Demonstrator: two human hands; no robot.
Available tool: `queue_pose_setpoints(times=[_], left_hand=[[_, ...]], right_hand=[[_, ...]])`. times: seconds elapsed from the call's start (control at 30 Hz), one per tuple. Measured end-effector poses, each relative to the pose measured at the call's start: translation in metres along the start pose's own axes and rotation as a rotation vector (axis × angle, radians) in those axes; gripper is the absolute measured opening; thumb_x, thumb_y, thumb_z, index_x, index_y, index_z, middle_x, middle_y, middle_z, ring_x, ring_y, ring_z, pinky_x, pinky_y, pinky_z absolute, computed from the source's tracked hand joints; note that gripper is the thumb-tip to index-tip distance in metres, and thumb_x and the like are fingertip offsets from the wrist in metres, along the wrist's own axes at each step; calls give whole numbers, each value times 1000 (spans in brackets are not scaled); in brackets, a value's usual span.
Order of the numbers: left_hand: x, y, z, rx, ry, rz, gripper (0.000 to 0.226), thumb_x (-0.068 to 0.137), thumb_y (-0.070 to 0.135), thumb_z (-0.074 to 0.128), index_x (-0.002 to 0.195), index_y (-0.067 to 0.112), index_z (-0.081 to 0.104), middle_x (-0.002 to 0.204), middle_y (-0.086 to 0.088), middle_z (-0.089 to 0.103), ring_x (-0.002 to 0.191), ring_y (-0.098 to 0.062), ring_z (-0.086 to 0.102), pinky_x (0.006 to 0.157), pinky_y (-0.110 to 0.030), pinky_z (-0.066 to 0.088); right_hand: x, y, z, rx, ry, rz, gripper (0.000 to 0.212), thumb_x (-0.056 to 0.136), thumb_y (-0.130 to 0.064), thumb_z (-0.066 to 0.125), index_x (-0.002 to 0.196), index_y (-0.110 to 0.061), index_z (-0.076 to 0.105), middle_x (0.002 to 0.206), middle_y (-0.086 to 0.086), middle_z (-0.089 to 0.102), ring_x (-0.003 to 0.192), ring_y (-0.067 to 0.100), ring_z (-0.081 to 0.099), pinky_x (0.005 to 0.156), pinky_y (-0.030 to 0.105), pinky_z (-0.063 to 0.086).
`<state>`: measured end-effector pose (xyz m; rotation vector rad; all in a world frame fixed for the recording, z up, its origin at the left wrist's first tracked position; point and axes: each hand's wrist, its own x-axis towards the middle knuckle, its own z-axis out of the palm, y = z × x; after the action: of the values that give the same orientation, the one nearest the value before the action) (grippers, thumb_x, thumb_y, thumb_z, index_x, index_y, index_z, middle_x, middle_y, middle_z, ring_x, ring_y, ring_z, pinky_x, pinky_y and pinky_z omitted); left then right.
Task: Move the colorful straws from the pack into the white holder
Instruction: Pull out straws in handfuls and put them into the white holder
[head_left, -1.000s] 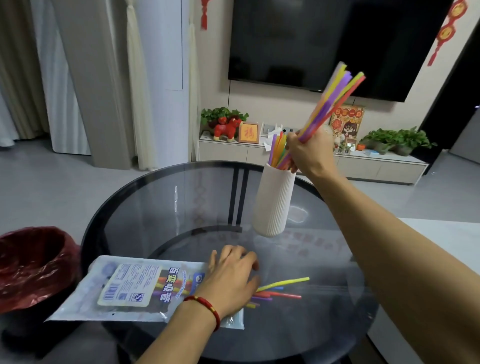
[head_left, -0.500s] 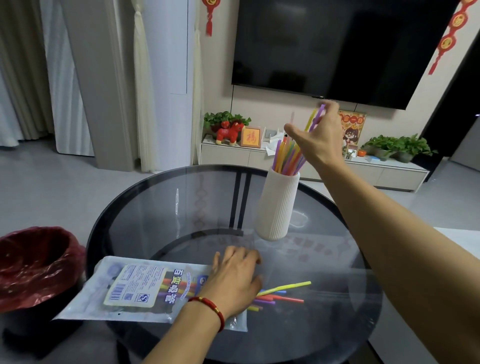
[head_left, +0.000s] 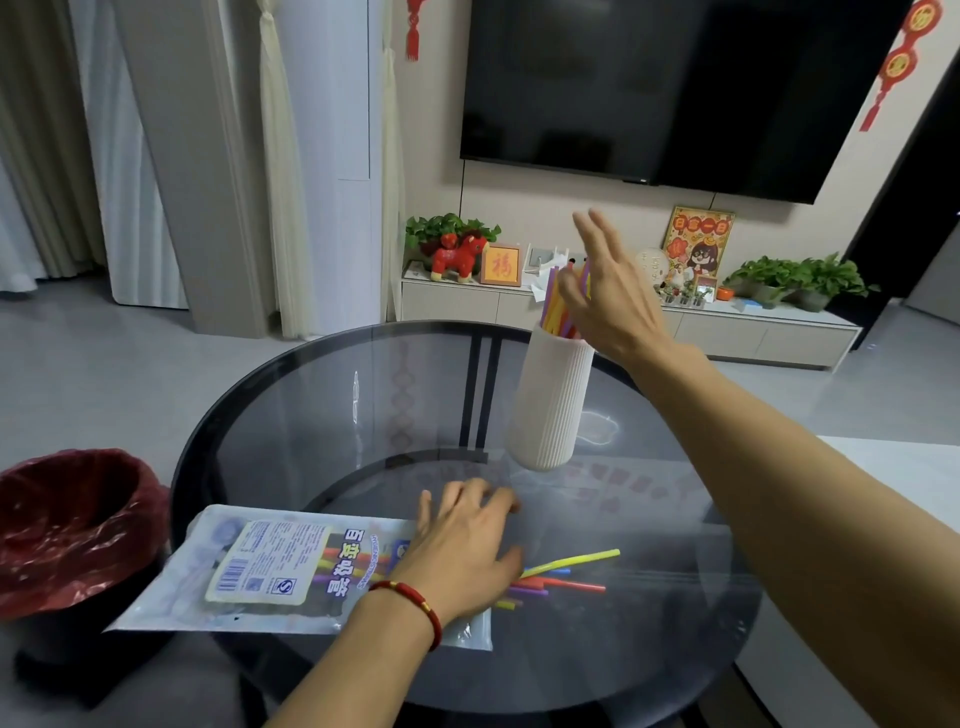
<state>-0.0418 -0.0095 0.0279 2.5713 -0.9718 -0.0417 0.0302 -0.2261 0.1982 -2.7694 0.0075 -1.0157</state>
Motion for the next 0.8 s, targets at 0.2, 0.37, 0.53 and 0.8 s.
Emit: queue_pose_setpoints(times=[0.2, 0.37, 0.53, 0.8], left_hand=[[-8, -7, -5, 96, -157, 16, 102, 64, 91, 43, 148, 34, 28, 150, 1, 30, 145, -23, 15, 118, -65, -2], [-29, -23, -7, 224, -381, 7, 135, 50, 92, 55, 154, 33, -6, 165, -4, -3, 151, -23, -17, 108, -73, -18], [-36, -30, -6, 216, -297, 32, 138, 50, 82, 62, 153, 33, -17, 156, 2, 15, 150, -17, 1, 111, -70, -18], [-33, -30, -8, 234, -199, 55, 131, 50, 82, 58, 154, 33, -5, 144, 7, 25, 138, -20, 26, 116, -70, -3]], right_hand=[[-9, -1, -13, -11, -42, -70, 50, 107, -28, 51, 151, -5, 48, 159, 18, 48, 141, 36, 49, 115, 51, 42], [-58, -4, -24, 169, 204, -73, 23, 99, -17, 56, 117, -9, 69, 122, 12, 68, 108, 24, 62, 93, 37, 51], [-154, 8, 9, 241, -243, 124, 26, 98, -27, 60, 117, -18, 74, 121, 4, 75, 112, 24, 68, 97, 42, 55], [-260, 30, 60, 154, -833, 146, 111, 75, -98, 34, 166, -40, 6, 177, -4, -8, 162, 23, -13, 125, 46, -11]])
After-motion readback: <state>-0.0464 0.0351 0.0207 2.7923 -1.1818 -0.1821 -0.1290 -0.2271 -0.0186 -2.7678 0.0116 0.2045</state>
